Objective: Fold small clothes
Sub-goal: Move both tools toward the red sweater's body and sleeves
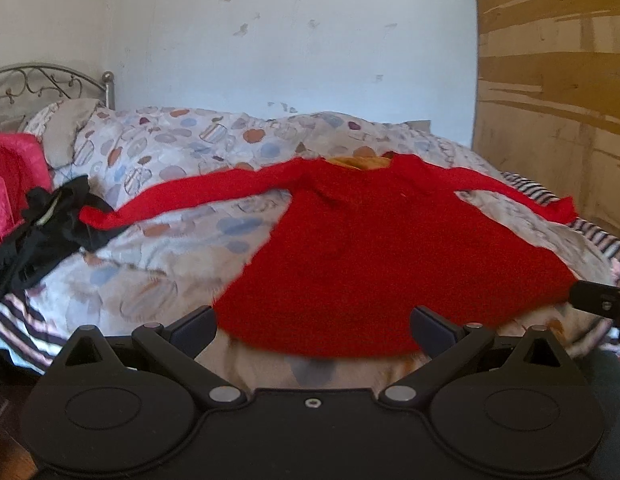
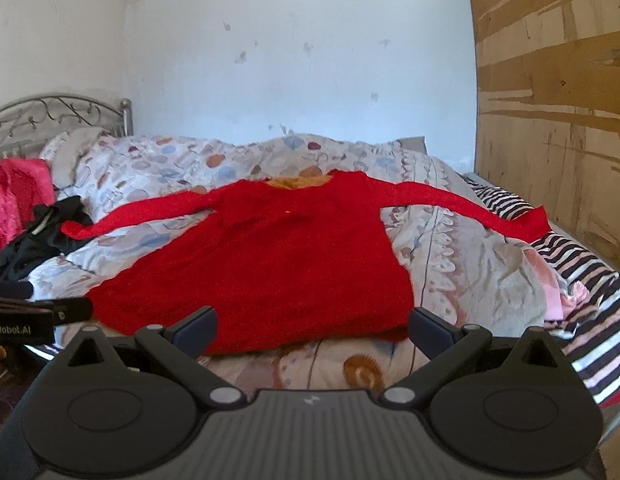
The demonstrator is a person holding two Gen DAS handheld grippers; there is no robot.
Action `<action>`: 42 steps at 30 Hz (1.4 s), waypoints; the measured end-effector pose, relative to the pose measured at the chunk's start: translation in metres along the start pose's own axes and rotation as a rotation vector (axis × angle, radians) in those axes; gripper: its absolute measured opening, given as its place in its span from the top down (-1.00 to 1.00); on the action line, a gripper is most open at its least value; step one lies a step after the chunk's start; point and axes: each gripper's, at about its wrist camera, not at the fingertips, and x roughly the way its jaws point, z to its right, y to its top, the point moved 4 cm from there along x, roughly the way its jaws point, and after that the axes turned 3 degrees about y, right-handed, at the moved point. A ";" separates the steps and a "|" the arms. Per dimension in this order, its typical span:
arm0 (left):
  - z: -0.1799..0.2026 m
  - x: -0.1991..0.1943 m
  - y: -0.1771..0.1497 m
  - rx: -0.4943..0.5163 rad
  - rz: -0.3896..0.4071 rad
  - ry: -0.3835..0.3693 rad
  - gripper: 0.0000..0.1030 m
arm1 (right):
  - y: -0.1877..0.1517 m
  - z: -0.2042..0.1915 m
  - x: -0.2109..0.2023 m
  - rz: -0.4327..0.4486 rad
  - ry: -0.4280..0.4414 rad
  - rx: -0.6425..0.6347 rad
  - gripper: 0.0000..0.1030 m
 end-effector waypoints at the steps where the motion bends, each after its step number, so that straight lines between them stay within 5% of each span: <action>1: -0.001 0.007 0.007 -0.004 -0.005 0.006 -0.99 | 0.006 0.004 0.006 -0.009 -0.010 0.006 -1.00; 13: 0.020 0.093 0.078 0.001 -0.047 0.017 -0.99 | 0.065 0.060 0.085 -0.025 -0.075 0.047 -1.00; 30: 0.059 0.216 0.108 -0.003 -0.102 0.032 -0.99 | 0.095 0.154 0.182 -0.014 -0.169 0.036 -1.00; 36: 0.073 0.253 0.108 -0.013 -0.109 0.009 -0.99 | 0.095 0.221 0.206 0.095 -0.105 0.083 -1.00; 42: 0.077 0.270 0.096 -0.041 -0.082 -0.008 -0.99 | 0.093 0.328 0.242 0.039 -0.164 0.246 -1.00</action>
